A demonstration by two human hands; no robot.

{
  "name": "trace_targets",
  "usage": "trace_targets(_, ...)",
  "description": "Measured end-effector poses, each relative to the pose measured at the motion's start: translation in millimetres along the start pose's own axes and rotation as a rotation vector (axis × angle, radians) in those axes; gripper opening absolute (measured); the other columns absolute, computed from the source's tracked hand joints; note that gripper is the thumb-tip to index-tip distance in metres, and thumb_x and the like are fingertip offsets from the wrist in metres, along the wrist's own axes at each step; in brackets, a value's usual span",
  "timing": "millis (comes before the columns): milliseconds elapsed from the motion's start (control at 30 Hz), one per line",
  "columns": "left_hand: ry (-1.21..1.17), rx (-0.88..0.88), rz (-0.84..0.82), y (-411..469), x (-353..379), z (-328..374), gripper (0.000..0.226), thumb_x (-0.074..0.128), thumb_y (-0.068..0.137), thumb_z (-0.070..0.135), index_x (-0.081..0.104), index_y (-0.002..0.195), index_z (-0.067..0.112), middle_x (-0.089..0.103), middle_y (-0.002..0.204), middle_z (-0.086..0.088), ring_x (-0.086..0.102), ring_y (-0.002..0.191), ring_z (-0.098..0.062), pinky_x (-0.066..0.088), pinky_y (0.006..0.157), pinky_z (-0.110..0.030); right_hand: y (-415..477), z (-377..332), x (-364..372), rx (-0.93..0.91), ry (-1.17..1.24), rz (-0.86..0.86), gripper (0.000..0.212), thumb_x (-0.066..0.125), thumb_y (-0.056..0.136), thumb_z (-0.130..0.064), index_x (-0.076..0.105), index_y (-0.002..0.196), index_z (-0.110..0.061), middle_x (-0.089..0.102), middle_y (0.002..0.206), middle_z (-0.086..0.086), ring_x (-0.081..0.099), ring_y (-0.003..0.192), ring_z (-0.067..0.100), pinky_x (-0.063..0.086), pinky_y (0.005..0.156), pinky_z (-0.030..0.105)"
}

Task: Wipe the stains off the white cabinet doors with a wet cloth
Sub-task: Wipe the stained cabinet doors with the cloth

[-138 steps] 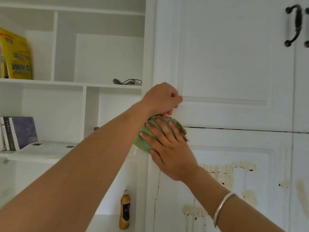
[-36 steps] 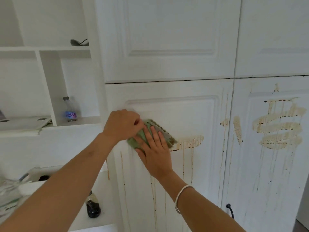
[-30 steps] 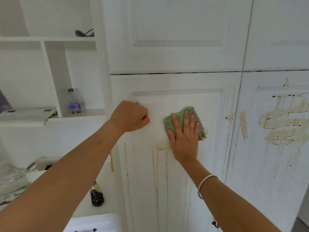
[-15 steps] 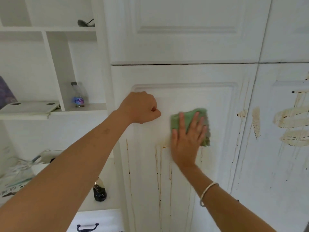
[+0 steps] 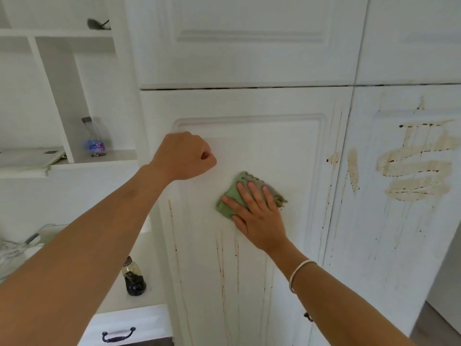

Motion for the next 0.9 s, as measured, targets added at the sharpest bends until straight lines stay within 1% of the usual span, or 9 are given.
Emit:
trace_targets(133, -0.026, -0.05, -0.018, -3.1, 1.8, 0.2, 0.041, 0.048, 0.085, 0.03, 0.031, 0.05, 0.016, 0.035, 0.045, 0.001, 0.031, 0.043, -0.015, 0.03, 0.048, -0.027, -27.7, 63.8, -2.1, 0.253, 0.046, -0.065, 0.052, 0.025, 0.103, -0.045, 0.018, 0.152, -0.032, 0.004, 0.162, 0.009, 0.003, 0.149, 0.031, 0.004, 0.12, 0.052)
trace_targets(233, -0.04, -0.03, -0.034, 1.8, 1.0, 19.4, 0.042, 0.047, 0.087, 0.029, 0.031, 0.051, 0.016, 0.035, 0.046, 0.001, 0.03, 0.043, -0.014, 0.027, 0.047, -0.025, -34.1, 81.0, -2.7, 0.45, 0.117, -0.067, 0.053, 0.019, 0.103, -0.045, 0.014, 0.153, -0.03, 0.006, 0.16, 0.015, -0.005, 0.149, 0.032, 0.0, 0.119, 0.056)
trace_targets(333, -0.09, -0.026, -0.066, 13.1, 6.0, 46.2, 0.041, 0.047, 0.087, 0.031, 0.033, 0.051, 0.017, 0.042, 0.049, -0.001, 0.038, 0.046, -0.018, 0.035, 0.051, -0.028, -33.3, 80.2, -0.4, 0.464, 0.147, -0.08, 0.054, 0.018, 0.103, -0.044, 0.009, 0.154, -0.032, 0.003, 0.161, 0.016, -0.005, 0.149, 0.033, 0.001, 0.118, 0.057)
trace_targets(400, -0.173, -0.076, -0.081, 18.1, 11.2, 51.8, 0.04, 0.047, 0.087, 0.03, 0.037, 0.05, 0.017, 0.052, 0.048, -0.005, 0.049, 0.041, -0.013, 0.041, 0.051, -0.028, -35.4, 81.5, -1.1, 0.417, 0.141, -0.098, 0.054, 0.02, 0.103, -0.044, 0.008, 0.155, -0.032, 0.001, 0.161, 0.014, -0.003, 0.149, 0.034, 0.005, 0.119, 0.056)
trace_targets(467, -0.242, -0.144, -0.103, 20.8, 14.8, 47.6, 0.038, 0.048, 0.085, 0.028, 0.043, 0.05, 0.015, 0.06, 0.046, -0.004, 0.052, 0.033, -0.004, 0.039, 0.047, -0.022, -36.5, 85.5, -7.5, 0.313, 0.11, -0.092, 0.053, 0.022, 0.103, -0.043, 0.011, 0.154, -0.031, 0.003, 0.161, 0.013, 0.0, 0.149, 0.031, 0.01, 0.119, 0.054)
trace_targets(533, -0.239, -0.181, -0.146, 21.6, 16.2, 44.6, 0.036, 0.05, 0.083, 0.029, 0.054, 0.053, 0.009, 0.062, 0.045, -0.002, 0.052, 0.032, -0.005, 0.038, 0.046, -0.02, -26.8, 102.9, -15.6, 0.264, 0.07, -0.077, 0.052, 0.023, 0.103, -0.042, 0.015, 0.153, -0.029, 0.006, 0.161, 0.014, 0.004, 0.149, 0.031, 0.012, 0.12, 0.052)
trace_targets(600, -0.217, -0.202, -0.158, 22.6, 15.7, 45.3, 0.035, 0.051, 0.082, 0.03, 0.061, 0.06, 0.005, 0.062, 0.045, -0.001, 0.056, 0.038, -0.01, 0.039, 0.049, -0.021, -5.2, 141.4, -29.8, 0.415, 0.034, -0.028, 0.054, 0.022, 0.103, -0.04, 0.011, 0.154, -0.026, 0.008, 0.161, 0.016, 0.004, 0.149, 0.033, 0.01, 0.12, 0.052)
trace_targets(700, -0.212, -0.219, -0.147, 24.2, 14.5, 49.5, 0.035, 0.051, 0.082, 0.03, 0.063, 0.062, 0.003, 0.062, 0.046, -0.001, 0.058, 0.042, -0.012, 0.04, 0.051, -0.021, 30.4, 195.9, -53.8, 0.638, 0.101, 0.059, 0.055, 0.021, 0.103, -0.035, 0.012, 0.155, -0.024, 0.004, 0.161, 0.018, -0.002, 0.149, 0.034, 0.002, 0.121, 0.049)
trace_targets(900, -0.184, -0.242, -0.19, 24.0, 19.6, 49.2, 0.035, 0.052, 0.082, 0.031, 0.063, 0.059, 0.006, 0.062, 0.045, -0.001, 0.056, 0.037, -0.007, 0.042, 0.051, -0.02, 20.0, 191.6, -51.6, 0.644, 0.146, 0.148, 0.054, 0.025, 0.102, -0.031, 0.016, 0.154, -0.023, 0.005, 0.161, 0.017, -0.002, 0.15, 0.031, 0.002, 0.121, 0.048)
Point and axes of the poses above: each hand's wrist, its own y-axis towards the middle knuckle, its own x-axis out of the palm, z = x × y, the point moved 10 cm from there along y, towards the middle knuckle
